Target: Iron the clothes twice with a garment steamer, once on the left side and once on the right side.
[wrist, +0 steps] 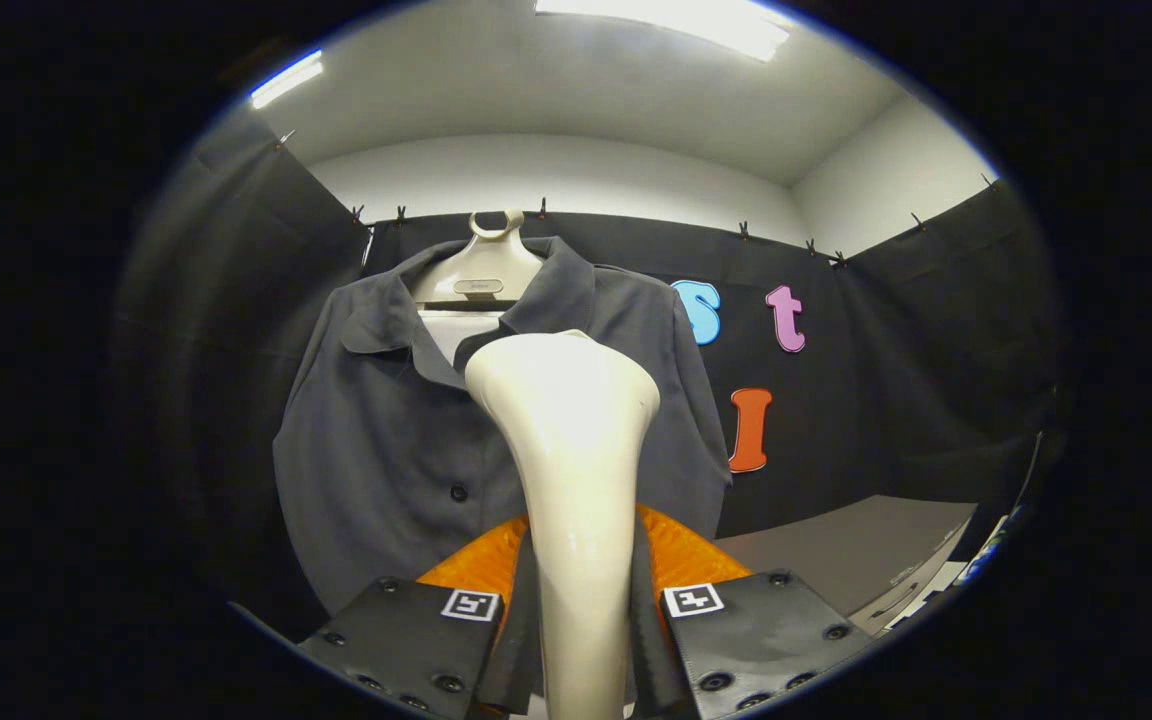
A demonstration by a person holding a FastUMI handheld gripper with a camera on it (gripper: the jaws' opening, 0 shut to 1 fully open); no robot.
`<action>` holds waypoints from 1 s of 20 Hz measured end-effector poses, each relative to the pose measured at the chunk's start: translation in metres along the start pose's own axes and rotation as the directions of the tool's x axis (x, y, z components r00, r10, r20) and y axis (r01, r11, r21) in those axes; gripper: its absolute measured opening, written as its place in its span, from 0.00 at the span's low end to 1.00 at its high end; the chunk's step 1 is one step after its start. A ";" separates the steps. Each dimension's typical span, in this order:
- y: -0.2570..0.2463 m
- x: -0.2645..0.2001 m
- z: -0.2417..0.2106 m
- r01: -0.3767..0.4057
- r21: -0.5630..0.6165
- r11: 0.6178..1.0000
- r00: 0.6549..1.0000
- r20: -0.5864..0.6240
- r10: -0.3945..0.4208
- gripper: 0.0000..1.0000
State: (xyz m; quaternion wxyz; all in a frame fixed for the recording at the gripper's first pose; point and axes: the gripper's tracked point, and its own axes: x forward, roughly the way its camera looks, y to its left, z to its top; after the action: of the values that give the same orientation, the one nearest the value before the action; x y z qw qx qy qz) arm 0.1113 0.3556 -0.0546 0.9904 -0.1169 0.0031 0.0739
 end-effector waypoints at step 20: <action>0.002 0.034 -0.055 0.041 -0.065 0.997 0.997 -0.066 -0.045 0.46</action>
State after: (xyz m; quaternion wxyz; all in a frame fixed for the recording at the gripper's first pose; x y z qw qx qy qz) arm 0.1449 0.3494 -0.1090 0.9869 -0.1507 0.0318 0.0485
